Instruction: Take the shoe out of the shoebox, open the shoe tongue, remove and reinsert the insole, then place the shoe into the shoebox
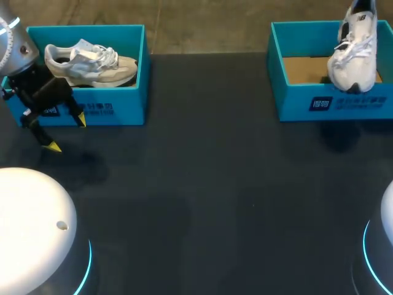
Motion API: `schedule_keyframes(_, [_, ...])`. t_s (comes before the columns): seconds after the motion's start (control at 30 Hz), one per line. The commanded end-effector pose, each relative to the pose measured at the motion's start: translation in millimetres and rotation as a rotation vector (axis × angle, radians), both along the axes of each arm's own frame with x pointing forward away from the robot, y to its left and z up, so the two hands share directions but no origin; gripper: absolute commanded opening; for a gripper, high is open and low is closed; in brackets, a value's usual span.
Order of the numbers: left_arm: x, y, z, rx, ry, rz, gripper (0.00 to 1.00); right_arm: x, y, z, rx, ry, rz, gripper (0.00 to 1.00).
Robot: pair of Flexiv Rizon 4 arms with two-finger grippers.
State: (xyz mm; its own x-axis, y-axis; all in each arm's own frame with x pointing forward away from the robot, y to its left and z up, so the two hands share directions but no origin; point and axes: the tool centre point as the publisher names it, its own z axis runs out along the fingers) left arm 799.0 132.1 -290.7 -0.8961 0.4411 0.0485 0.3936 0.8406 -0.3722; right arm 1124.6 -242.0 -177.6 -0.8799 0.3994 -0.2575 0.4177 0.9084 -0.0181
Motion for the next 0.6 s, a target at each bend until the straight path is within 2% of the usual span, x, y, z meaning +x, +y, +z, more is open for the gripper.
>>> schedule_keyframes(0.03, [-0.4, 0, 0, 0.004, -0.001, 0.0, 1.0, -16.1, -4, -3, 0.038, -0.064, -0.325, 0.0])
schedule_keyframes(0.13, [-0.4, 0, 0, 0.004, -0.001, 0.0, 1.0, -19.5, -8, -6, 0.067, -0.052, -0.42, 0.0])
schedule_keyframes(0.33, [-0.4, 0, 0, 0.004, -0.001, 0.0, 1.0, -19.1, -12, -5, 0.062, -0.033, -0.491, 0.0])
schedule_keyframes(0.47, [-0.4, 0, 0, 0.004, -0.001, 0.0, 1.0, -19.6, -23, -8, 0.076, -0.008, -0.562, 0.0])
schedule_keyframes(0.6, [-0.4, 0, 0, 0.004, -0.001, 0.0, 1.0, -28.9, -34, -11, 0.101, -0.017, -0.691, 0.0])
